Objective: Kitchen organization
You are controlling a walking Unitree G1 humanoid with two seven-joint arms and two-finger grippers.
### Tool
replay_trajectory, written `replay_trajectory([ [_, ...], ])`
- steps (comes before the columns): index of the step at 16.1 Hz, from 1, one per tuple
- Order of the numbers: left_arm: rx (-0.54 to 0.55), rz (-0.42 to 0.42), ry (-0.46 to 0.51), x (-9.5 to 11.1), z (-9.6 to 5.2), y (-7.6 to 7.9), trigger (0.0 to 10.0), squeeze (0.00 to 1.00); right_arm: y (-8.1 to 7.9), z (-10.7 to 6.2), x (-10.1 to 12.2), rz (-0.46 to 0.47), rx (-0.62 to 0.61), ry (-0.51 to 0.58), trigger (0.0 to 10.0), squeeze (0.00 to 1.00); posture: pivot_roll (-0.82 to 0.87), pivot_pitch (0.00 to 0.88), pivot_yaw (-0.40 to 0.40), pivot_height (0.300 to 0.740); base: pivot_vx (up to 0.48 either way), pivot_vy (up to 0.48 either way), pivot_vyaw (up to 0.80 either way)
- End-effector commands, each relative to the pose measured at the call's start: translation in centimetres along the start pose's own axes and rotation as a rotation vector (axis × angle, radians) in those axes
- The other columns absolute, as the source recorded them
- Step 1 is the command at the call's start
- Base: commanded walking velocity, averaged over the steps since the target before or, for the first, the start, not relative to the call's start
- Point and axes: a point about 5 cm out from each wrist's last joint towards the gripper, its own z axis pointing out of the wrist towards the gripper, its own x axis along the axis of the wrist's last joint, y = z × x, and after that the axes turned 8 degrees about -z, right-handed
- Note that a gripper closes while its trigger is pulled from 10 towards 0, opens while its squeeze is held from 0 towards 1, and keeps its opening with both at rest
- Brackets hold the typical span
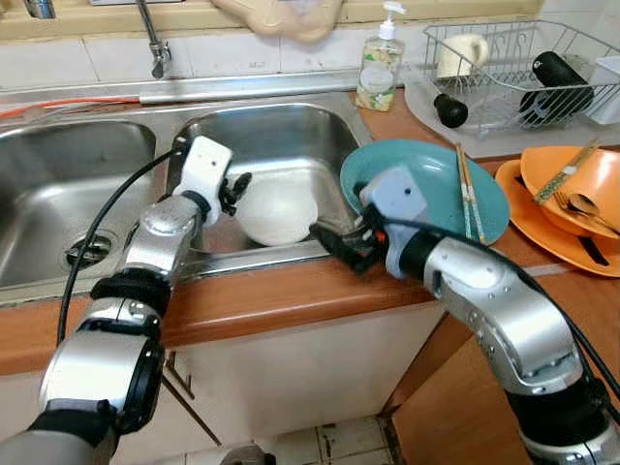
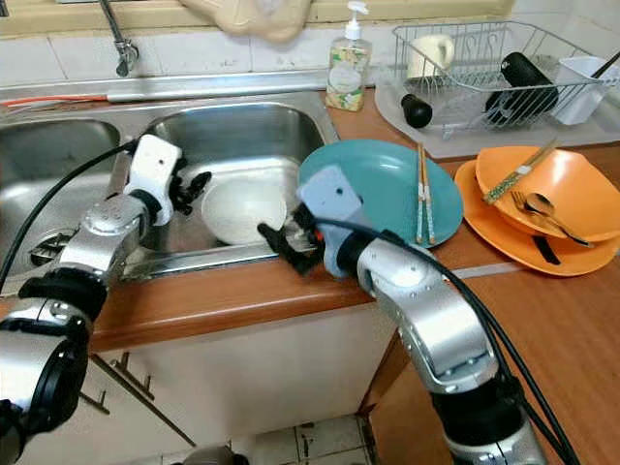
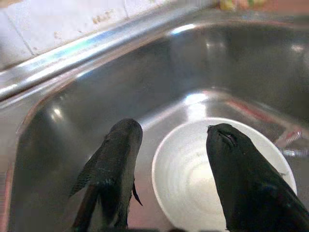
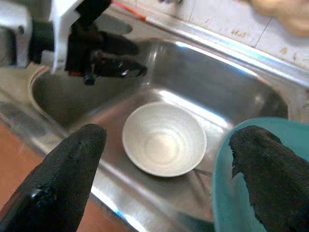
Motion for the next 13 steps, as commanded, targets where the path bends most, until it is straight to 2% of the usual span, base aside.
replay_trajectory([
  [1,0.019,-0.016,0.071,1.1,-0.1,-0.5,10.0,0.00,0.6,0.0,0.1,-0.005,-0.037,0.005,10.0,1.00,-0.03,0.000,0.027,0.740,0.000,0.000,0.00],
  [4,0.000,-0.065,0.150,1.9,-1.0,-0.6,10.0,0.00,1.4,-0.2,0.2,0.024,-0.101,-0.001,10.0,1.00,-0.04,0.000,0.031,0.740,0.000,0.000,0.00],
  [6,-0.039,-0.115,0.215,2.3,-2.3,-0.1,10.0,0.00,2.4,-0.5,0.3,0.037,-0.176,-0.002,10.0,1.00,-0.04,0.000,0.038,0.740,0.000,0.000,0.00],
  [8,-0.070,-0.126,0.253,2.4,-3.4,0.6,10.0,0.00,3.0,-0.7,0.0,0.059,-0.243,-0.001,10.0,1.00,-0.04,0.000,0.038,0.740,0.000,0.000,0.00],
  [13,-0.172,-0.178,0.289,2.5,-6.9,2.2,10.0,0.00,3.8,-1.2,-1.1,0.108,-0.358,0.042,10.0,1.00,-0.03,0.000,0.033,0.740,0.000,0.000,0.00],
])
